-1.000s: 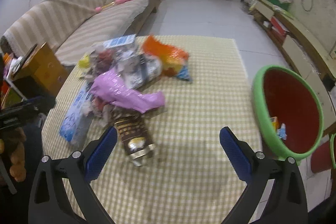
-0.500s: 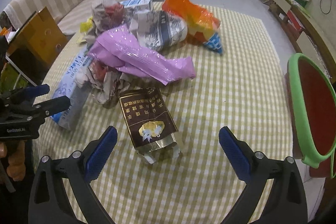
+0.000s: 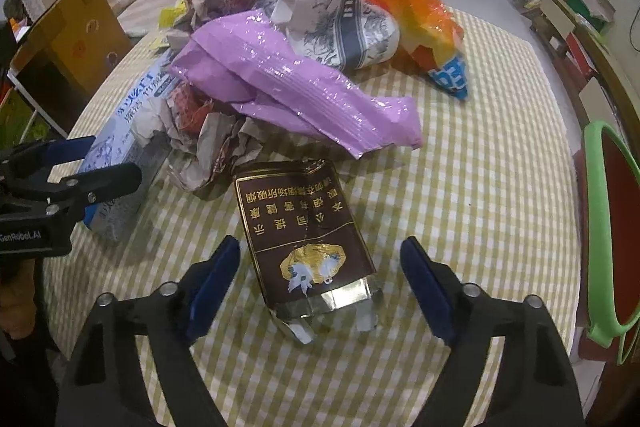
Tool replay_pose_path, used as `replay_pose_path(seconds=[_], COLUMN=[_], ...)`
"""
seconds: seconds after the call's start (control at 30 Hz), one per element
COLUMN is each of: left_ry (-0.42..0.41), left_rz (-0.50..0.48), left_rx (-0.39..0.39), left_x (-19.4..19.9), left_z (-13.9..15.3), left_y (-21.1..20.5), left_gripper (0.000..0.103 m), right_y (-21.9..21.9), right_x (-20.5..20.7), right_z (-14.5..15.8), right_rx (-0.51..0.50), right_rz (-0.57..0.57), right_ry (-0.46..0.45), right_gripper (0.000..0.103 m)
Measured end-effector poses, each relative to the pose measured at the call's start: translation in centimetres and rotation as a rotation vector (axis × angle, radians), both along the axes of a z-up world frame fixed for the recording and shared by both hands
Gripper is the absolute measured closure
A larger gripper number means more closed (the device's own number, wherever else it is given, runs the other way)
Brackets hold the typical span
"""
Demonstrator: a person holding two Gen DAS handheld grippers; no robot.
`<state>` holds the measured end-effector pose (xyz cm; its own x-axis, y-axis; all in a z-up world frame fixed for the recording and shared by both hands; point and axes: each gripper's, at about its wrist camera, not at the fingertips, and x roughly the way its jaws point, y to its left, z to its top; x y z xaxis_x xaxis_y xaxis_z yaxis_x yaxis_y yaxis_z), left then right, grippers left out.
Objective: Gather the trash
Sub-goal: 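Grasp the white-blue toothpaste box with the left tool while the right tool grasps the brown packet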
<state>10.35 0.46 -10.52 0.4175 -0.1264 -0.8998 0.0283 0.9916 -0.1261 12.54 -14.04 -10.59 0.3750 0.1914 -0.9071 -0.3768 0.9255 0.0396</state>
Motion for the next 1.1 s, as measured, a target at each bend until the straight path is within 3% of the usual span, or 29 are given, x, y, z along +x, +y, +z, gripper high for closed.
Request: replay_pose_path(seconds=[0.13, 0.33, 0.8, 1.1], left_ry=[0.021, 0.020, 0.006, -0.030], left_rz=[-0.010, -0.010, 0.014, 0.037], left_rx=[-0.012, -0.014, -0.036, -0.030], left_x=[0.1, 0.1, -1.5, -3.1], left_z=[-0.4, -0.4, 1.2, 3.1], left_y=[-0.2, -0.3, 0.4, 1.1], left_gripper=[0.034, 0.053, 0.056, 0.056], right_y=[0.3, 0.1, 0.3, -0.3], right_x=[0.2, -0.2, -1.5, -2.6], right_z=[-0.4, -0.3, 0.8, 3.4], right_rx=[-0.009, -0.028, -0.041, 0.008], right_rz=[0.002, 0.011, 0.033, 0.046], right_ry=[0.005, -0.006, -0.003, -0.033], right_gripper=[0.033, 0.052, 0.054, 0.054])
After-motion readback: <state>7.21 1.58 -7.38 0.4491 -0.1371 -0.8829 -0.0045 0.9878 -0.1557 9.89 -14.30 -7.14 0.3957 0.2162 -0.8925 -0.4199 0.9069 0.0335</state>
